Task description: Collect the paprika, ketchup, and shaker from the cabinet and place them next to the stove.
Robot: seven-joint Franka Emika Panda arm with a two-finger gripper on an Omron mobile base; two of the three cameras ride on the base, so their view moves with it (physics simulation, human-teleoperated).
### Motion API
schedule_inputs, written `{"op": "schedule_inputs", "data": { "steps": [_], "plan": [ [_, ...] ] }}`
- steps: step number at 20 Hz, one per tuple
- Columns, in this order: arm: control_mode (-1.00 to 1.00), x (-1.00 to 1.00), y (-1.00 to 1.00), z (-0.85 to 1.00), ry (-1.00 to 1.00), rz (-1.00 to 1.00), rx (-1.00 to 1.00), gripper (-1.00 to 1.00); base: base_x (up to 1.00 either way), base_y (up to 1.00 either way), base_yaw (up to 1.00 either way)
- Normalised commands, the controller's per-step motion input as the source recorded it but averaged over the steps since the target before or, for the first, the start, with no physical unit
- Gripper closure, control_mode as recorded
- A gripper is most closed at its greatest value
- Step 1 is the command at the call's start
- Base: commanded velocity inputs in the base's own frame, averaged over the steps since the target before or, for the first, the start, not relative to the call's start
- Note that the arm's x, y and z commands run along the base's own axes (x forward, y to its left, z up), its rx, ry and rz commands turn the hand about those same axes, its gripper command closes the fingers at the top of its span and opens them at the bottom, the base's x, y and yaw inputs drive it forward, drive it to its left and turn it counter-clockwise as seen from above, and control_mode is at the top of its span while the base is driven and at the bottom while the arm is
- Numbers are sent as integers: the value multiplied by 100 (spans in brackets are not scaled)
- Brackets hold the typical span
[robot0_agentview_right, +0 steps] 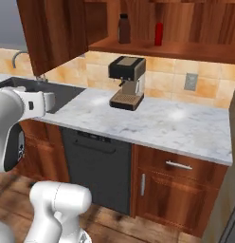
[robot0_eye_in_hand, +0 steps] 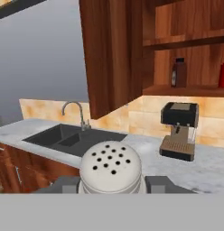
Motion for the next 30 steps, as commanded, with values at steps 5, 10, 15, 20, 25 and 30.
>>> {"op": "schedule_inputs", "data": {
  "steps": [5,10,15,20,25,30],
  "plan": [
    [100,0,0,0,0,0,0,100,-49,66,45],
    [100,0,0,0,0,0,0,100,-20,61,48],
    [100,0,0,0,0,0,0,100,0,51,51],
    [100,0,0,0,0,0,0,100,0,46,54],
    [100,0,0,0,0,0,0,100,0,46,54],
    [100,0,0,0,0,0,0,100,0,47,53]
  ]
}}
